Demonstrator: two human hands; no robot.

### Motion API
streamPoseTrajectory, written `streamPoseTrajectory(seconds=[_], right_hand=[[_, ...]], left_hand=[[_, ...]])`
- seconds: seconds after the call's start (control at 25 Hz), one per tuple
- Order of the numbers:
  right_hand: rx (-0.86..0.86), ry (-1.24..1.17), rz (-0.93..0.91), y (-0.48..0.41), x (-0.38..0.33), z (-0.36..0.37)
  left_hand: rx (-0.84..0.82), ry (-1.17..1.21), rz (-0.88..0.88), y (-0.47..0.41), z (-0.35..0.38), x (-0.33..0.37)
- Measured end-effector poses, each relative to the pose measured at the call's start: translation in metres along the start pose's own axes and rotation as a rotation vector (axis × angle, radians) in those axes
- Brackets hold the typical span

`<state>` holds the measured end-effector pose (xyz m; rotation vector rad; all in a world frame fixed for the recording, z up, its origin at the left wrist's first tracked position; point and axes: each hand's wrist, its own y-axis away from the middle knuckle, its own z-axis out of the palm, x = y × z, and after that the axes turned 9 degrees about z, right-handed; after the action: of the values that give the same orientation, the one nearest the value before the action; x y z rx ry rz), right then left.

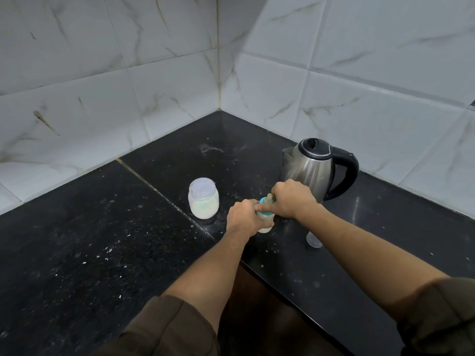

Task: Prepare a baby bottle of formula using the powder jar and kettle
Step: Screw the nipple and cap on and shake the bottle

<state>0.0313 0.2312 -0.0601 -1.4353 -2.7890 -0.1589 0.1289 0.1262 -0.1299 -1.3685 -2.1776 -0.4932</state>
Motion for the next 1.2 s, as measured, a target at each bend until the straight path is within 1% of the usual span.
streamPoseTrajectory(seconds=[0.08,0.12,0.2,0.28,0.36,0.48,0.56,0.6,0.68,0.76,0.84,0.96,1.0,1.04,1.08,1.16,1.2], right_hand=[[0.015,0.022,-0.010,0.000,0.002,-0.002],[-0.003,-0.017,-0.043,-0.001,0.005,-0.003],[-0.111,-0.119,-0.151,-0.003,0.010,-0.008],[-0.177,-0.108,-0.232,-0.004,0.011,-0.011],[-0.131,-0.057,-0.189,-0.004,0.007,-0.010],[-0.033,0.058,-0.051,-0.004,0.003,-0.006],[0.011,0.056,-0.036,-0.003,0.003,-0.006],[0.008,-0.005,-0.059,-0.002,0.002,-0.008],[-0.098,-0.104,-0.158,-0.001,0.002,-0.013],[-0.169,-0.063,-0.225,-0.001,0.000,-0.017],[-0.124,-0.020,-0.168,0.001,-0.004,-0.017],[-0.037,0.064,-0.011,0.001,-0.006,-0.013],[-0.010,0.067,-0.004,0.002,-0.007,-0.012],[0.009,0.036,-0.022,0.002,-0.006,-0.011],[-0.010,-0.015,-0.060,0.003,-0.007,-0.013],[-0.115,-0.046,-0.171,0.003,-0.006,-0.017],[-0.147,-0.004,-0.211,0.003,-0.006,-0.018]], left_hand=[[-0.002,-0.005,0.007,-0.001,0.001,-0.001],[-0.012,-0.002,0.006,-0.002,0.001,-0.001],[-0.028,0.007,0.001,-0.004,0.000,-0.002],[-0.026,0.010,0.000,-0.005,0.000,-0.002],[-0.030,0.005,0.003,-0.005,-0.001,-0.002],[-0.033,0.010,-0.004,-0.004,-0.002,0.000],[-0.039,0.009,-0.007,-0.004,-0.003,0.001],[-0.041,0.009,-0.007,-0.004,-0.003,0.000],[-0.043,0.008,-0.006,-0.005,-0.003,0.000],[-0.040,0.003,-0.004,-0.005,-0.003,0.000],[-0.028,-0.003,0.001,-0.005,-0.001,0.000],[-0.008,-0.018,0.004,-0.004,-0.002,0.000],[-0.010,-0.020,0.006,-0.005,-0.001,0.000],[-0.015,-0.024,0.005,-0.005,-0.002,0.000],[-0.022,-0.028,0.001,-0.005,-0.003,0.001],[-0.033,-0.033,-0.012,-0.005,-0.004,0.002],[-0.038,-0.033,-0.015,-0.005,-0.004,0.003]])
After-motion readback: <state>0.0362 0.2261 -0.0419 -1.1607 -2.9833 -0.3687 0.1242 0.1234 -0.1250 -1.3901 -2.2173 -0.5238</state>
